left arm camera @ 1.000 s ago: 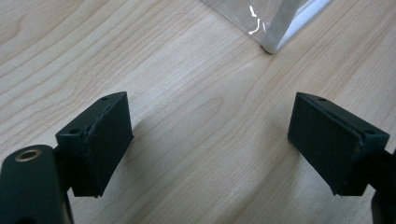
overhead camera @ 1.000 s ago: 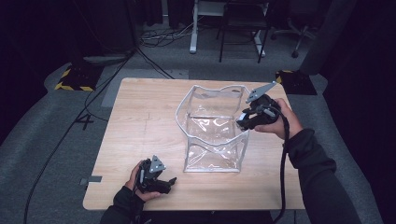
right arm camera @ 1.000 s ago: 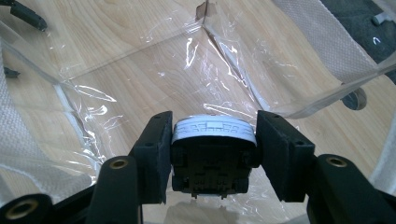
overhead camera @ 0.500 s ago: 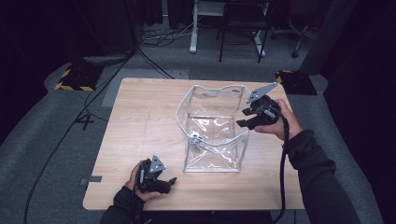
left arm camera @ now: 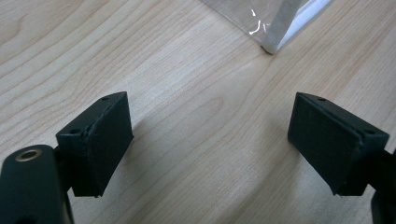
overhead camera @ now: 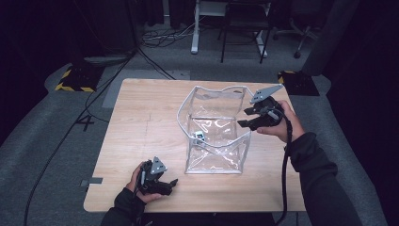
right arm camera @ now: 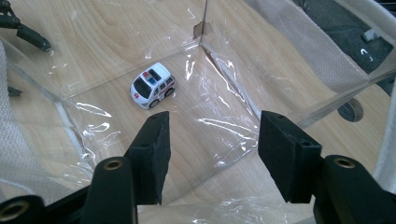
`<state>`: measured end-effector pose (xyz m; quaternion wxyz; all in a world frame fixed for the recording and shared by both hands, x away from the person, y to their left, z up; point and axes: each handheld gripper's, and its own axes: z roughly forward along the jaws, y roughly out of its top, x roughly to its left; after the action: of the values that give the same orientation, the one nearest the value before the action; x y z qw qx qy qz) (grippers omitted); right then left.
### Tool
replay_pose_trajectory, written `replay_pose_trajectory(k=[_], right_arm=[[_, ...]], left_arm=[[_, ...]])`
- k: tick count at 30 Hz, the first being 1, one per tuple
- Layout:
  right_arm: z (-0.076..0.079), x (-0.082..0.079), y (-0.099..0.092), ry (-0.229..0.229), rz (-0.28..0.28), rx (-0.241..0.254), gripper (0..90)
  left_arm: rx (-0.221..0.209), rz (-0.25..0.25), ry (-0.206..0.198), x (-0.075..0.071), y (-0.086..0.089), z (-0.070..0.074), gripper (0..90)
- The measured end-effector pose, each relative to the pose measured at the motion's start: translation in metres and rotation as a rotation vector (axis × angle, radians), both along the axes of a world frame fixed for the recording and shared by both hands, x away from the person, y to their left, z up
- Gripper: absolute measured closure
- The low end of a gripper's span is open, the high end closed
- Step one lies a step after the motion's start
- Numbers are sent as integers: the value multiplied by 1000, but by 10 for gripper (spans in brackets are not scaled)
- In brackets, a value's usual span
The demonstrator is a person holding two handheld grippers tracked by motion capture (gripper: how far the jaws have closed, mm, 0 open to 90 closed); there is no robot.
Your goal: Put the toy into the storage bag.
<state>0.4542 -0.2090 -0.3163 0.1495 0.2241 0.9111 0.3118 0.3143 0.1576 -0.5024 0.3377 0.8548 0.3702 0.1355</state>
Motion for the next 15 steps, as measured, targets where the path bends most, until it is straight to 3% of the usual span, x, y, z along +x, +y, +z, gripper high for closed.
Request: replay_pose_trajectory(k=[10, 15], right_arm=[[3, -1, 0, -64, -32, 43, 351], [5, -3, -3, -88, -67, 88, 316]], left_arm=[[2, -1, -1, 0, 0, 0, 141], [0, -1, 0, 0, 0, 0, 141]])
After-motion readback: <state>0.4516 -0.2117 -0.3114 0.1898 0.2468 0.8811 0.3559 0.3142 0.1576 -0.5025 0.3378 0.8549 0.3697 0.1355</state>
